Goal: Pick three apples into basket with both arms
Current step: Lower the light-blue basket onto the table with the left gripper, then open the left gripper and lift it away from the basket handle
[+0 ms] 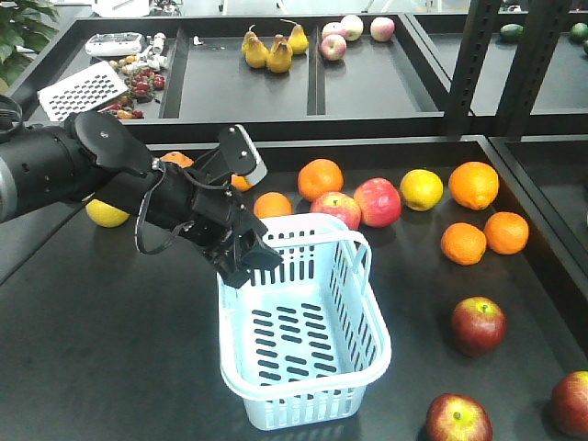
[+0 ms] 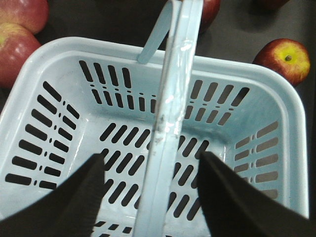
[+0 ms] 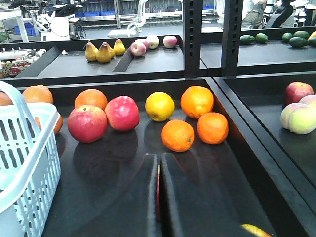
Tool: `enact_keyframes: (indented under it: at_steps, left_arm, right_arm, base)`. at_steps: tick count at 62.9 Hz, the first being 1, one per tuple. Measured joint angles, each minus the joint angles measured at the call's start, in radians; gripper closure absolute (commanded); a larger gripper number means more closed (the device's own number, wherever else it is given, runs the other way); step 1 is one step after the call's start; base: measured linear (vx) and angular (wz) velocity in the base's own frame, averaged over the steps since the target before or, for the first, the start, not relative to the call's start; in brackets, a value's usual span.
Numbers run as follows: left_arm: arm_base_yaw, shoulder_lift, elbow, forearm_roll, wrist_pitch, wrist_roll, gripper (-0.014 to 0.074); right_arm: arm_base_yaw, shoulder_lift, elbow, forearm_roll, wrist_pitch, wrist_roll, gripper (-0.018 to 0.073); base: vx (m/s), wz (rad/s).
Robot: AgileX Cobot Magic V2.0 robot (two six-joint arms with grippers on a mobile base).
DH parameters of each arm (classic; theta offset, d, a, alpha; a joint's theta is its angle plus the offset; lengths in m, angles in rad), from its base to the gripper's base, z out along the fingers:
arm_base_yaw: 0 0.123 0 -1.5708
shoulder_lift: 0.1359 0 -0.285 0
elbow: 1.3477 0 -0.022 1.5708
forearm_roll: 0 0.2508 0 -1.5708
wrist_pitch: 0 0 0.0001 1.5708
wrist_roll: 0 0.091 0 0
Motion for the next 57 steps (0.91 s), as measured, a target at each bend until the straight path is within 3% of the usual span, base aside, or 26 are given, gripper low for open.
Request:
enact_keyframes:
  at_steps: [8,16,26,34,41,57]
  left_arm:
    - [0.0,-0.036,0.0,0.035,0.001,-0.067,0.0151]
    - [0.0,-0.106,0.0,0.088,0.022,-0.182,0.0195]
    - [0.0,-0.21,0.0,0.181,0.088,-0.37,0.032]
    - [0.0,-0.288,0.0,0.241,0.175,-0.461,0.0477]
    - [0.0,-0.355,0.0,0.256,0.245,-0.505,0.0603]
    - [0.0,-0.594,0.159,0.253,0.25,-0.529,0.0605]
  right_arm:
    - [0.0,0.0,0.0,0.0,0.0,0.0,0.0564]
    - [0.0,0.0,0.0,0.0,0.0,0.0,0.0564]
    - [0.0,0.0,0.0,0.0,0.0,0.0,0.0564]
    - [0.0,0.0,0.0,0.0,0.0,0.0,0.0564]
    - [0.0,0.0,0.0,0.0,0.0,0.0,0.0564]
    - [0.0,0.0,0.0,0.0,0.0,0.0,0.0564]
  base:
    - [0.0,0.0]
    - [0.0,0.0]
    - [0.0,0.0]
    - [0.0,0.0]
    - [0.0,0.0]
    - [0.0,0.0]
